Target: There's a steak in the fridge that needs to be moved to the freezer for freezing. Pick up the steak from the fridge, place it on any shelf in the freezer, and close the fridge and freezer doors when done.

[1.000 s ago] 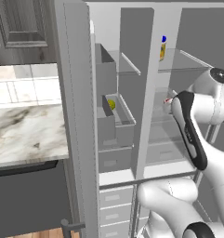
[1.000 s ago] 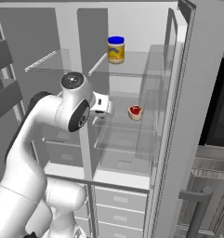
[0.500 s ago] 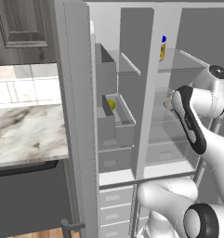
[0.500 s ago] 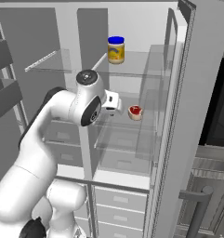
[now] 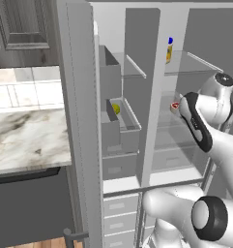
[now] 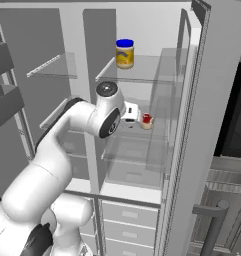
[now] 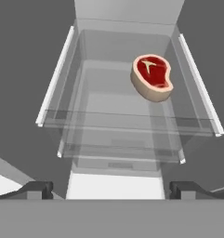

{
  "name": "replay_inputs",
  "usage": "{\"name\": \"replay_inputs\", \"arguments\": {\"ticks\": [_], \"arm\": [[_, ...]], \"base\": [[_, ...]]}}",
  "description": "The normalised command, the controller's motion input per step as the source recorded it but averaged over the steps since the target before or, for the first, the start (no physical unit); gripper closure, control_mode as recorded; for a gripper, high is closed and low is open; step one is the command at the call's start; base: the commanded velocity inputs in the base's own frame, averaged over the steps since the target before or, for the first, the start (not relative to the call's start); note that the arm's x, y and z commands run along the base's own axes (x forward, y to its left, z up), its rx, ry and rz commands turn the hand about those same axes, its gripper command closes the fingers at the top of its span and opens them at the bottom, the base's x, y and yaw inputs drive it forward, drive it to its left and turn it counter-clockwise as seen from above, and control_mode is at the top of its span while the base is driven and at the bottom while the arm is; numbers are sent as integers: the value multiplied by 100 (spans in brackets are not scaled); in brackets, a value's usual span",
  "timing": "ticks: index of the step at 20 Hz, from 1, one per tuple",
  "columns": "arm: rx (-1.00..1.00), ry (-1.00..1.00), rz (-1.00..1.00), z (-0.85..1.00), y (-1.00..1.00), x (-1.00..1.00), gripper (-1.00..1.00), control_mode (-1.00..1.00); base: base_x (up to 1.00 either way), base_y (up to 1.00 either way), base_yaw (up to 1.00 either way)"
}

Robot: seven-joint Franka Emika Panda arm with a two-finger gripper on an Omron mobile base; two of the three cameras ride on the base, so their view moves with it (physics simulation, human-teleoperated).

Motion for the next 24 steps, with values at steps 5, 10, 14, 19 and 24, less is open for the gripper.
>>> {"name": "replay_inputs", "arguments": {"ticks": [5, 10, 14, 19, 24], "arm": [[0, 3, 0, -24, -39, 15, -100, -100], [0, 2, 0, -17, -30, 20, -100, -100], [0, 4, 0, -13, -15, 30, -100, -100], [0, 0, 0, -14, -1, 35, -100, -100], [0, 0, 1, -22, -9, 30, -100, -100]], "base": [[0, 0, 0], [0, 0, 0], [0, 0, 0], [0, 0, 0], [0, 0, 0]]}}
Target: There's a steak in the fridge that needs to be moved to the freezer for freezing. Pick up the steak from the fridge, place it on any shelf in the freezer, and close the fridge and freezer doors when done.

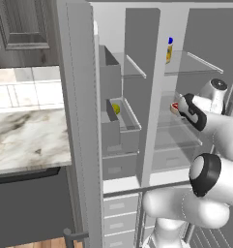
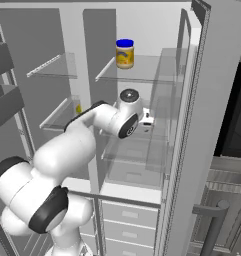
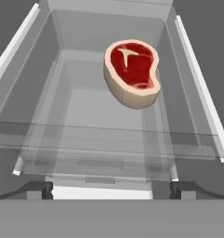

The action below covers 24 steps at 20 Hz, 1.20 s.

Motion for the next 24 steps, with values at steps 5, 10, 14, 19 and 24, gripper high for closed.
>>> {"name": "replay_inputs", "arguments": {"ticks": [5, 10, 14, 19, 24], "arm": [[0, 0, 0, -20, -31, 28, -100, -100], [1, -2, 2, -8, -11, 31, -100, -100], [0, 0, 1, -4, -2, 29, -100, -100], [0, 0, 1, -9, 0, 27, -100, -100], [0, 0, 2, -18, 0, 22, -100, -100]], "base": [[0, 0, 0], [0, 0, 0], [0, 0, 0], [0, 0, 0], [0, 0, 0]]}}
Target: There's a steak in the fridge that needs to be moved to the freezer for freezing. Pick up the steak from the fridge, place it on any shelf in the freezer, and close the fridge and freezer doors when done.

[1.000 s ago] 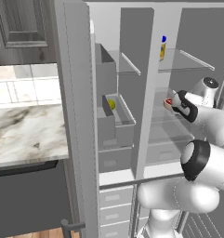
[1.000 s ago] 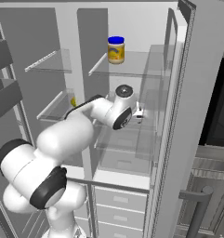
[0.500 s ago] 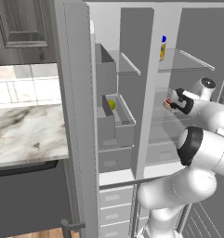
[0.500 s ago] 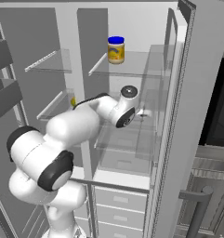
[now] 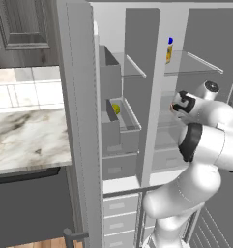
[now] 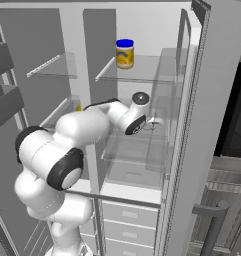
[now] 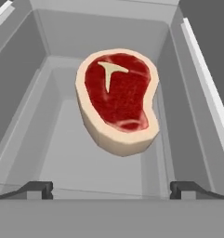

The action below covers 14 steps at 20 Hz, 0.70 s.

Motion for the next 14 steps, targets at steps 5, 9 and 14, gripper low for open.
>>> {"name": "replay_inputs", "arguments": {"ticks": [5, 9, 14], "arm": [[0, 0, 2, -11, 0, 26, -100, -100], [0, 0, 2, -5, -6, 26, -100, -100], [0, 0, 1, 0, -9, 26, -100, -100]], "base": [[0, 0, 0], [0, 0, 0], [0, 0, 0]]}}
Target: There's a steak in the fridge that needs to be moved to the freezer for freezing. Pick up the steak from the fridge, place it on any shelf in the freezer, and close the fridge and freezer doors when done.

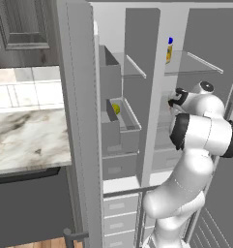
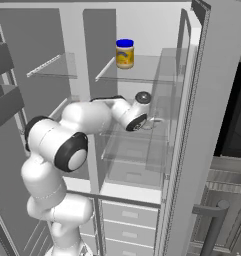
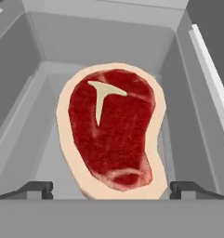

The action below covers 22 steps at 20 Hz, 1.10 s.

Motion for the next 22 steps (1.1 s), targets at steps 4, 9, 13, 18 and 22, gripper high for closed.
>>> {"name": "replay_inputs", "arguments": {"ticks": [4, 9, 13, 18, 22], "arm": [[0, 0, 0, -2, -17, 26, -100, -100], [0, 0, 1, -14, -9, 21, -100, -100], [0, -1, 9, -85, 51, 0, -100, -100], [0, 0, 13, -82, 62, -1, 100, -100], [0, -2, 9, -53, 36, -25, 100, -100]], "base": [[0, 0, 0], [0, 0, 0], [0, 0, 0], [0, 0, 0], [0, 0, 0]]}}
